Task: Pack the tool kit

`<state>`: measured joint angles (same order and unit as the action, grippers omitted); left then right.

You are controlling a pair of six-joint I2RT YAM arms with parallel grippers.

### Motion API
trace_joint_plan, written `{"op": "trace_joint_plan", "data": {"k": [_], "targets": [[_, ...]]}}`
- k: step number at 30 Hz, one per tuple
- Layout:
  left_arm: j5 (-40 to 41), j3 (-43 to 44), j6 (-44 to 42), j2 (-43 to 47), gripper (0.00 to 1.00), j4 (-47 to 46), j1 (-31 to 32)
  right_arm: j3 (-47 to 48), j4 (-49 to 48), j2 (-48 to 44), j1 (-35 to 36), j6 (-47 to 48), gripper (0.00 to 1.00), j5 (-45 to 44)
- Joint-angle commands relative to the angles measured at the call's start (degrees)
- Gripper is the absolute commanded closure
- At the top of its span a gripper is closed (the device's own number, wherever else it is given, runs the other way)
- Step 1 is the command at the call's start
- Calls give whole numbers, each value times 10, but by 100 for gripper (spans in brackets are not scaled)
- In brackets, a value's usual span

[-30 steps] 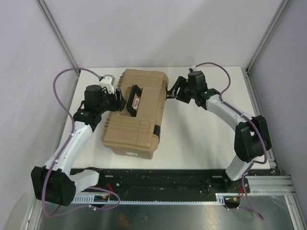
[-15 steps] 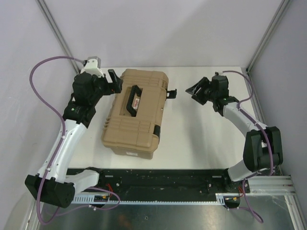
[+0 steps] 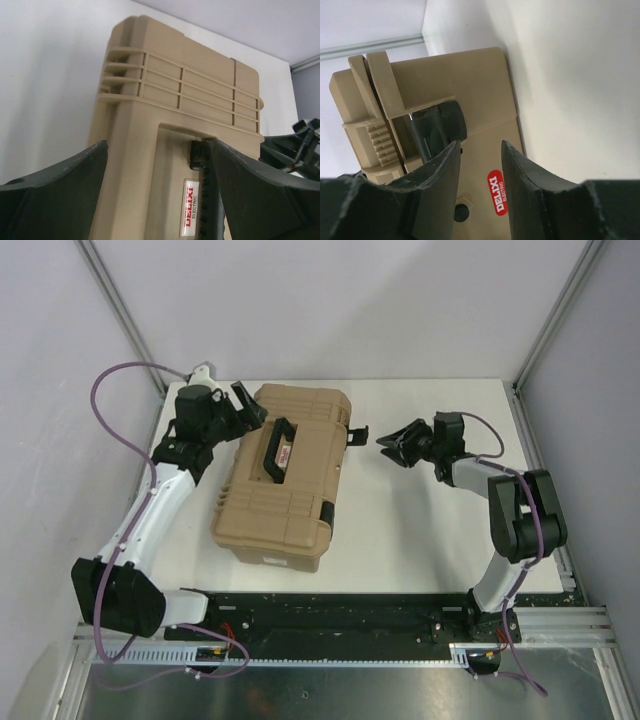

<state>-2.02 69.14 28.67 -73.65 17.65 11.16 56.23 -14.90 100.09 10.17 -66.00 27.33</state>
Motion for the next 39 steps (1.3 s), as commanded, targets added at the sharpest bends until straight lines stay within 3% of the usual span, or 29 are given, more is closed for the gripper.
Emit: {"op": "trace_joint_plan", "data": {"k": [1, 11, 21, 34, 39], "targets": [[-61, 21, 57, -25, 12, -7, -6, 14, -116, 35, 19, -50, 58, 56], [-56, -2, 58, -55, 12, -7, -6, 31, -225, 63, 51, -85, 58, 75], [-55, -27, 36, -79, 16, -3, -6, 38, -270, 84, 69, -98, 57, 78], [-47, -33, 22, -90, 17, 2, -6, 64, -244, 79, 79, -58, 48, 64], [-47, -33, 19, -94, 17, 3, -6, 81, -184, 74, 84, -16, 45, 49]]}}
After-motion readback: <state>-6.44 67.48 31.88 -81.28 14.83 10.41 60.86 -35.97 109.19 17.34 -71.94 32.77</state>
